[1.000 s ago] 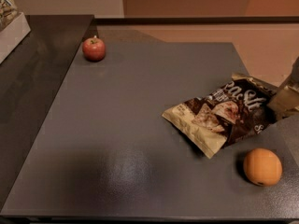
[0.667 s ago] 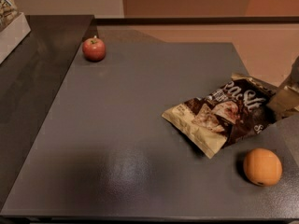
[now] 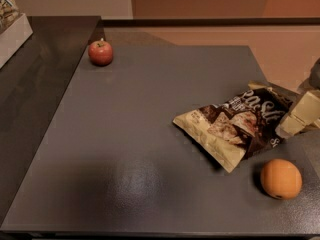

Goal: Move brown chip bag near orange

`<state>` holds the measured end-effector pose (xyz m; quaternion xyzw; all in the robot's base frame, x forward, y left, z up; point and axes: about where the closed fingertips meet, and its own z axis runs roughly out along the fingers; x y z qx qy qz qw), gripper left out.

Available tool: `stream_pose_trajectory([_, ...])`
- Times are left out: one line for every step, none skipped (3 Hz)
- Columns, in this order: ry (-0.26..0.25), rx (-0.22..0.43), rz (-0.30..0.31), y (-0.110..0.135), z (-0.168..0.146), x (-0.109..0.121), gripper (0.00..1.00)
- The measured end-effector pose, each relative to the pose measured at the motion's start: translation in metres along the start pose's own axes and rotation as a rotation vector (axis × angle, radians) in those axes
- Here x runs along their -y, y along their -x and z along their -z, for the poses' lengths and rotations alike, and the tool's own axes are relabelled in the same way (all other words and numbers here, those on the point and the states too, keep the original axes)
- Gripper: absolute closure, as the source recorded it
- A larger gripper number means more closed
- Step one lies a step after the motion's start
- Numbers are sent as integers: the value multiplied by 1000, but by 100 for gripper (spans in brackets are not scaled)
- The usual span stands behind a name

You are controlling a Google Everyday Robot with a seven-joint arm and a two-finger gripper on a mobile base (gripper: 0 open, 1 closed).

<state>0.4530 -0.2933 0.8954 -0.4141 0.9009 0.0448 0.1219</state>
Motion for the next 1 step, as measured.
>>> stream_pose_trajectory([0,0,0,0,0,0,0])
